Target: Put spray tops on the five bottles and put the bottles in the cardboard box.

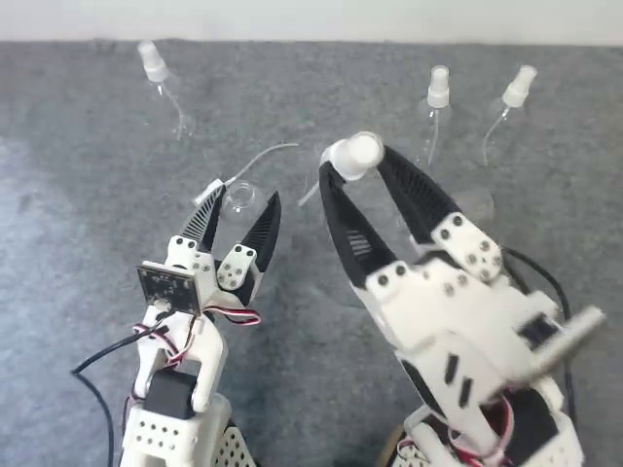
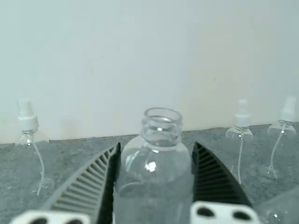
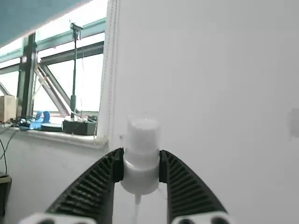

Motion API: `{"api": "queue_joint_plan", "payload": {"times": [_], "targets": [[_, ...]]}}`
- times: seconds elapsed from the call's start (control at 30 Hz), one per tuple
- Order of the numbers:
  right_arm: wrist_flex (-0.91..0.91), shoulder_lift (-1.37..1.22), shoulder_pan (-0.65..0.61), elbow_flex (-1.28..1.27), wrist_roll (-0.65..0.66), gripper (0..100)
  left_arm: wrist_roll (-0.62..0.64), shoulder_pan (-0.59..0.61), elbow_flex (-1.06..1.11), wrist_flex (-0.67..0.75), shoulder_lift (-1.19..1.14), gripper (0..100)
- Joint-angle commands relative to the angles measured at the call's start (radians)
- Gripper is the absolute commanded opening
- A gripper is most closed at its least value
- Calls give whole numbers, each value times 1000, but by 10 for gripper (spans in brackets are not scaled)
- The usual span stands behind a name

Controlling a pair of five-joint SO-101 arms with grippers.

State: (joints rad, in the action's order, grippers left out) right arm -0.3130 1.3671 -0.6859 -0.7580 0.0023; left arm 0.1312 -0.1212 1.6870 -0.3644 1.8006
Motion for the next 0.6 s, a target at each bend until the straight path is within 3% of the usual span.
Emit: {"api": "queue_joint_plan", "payload": {"times": [0.0, 0.57], "targets": [[28, -113, -15, 127, -2, 7, 5, -3, -5, 26, 20, 30], [105, -377, -19, 236, -11, 7, 5, -3, -4, 25, 17, 30]]}}
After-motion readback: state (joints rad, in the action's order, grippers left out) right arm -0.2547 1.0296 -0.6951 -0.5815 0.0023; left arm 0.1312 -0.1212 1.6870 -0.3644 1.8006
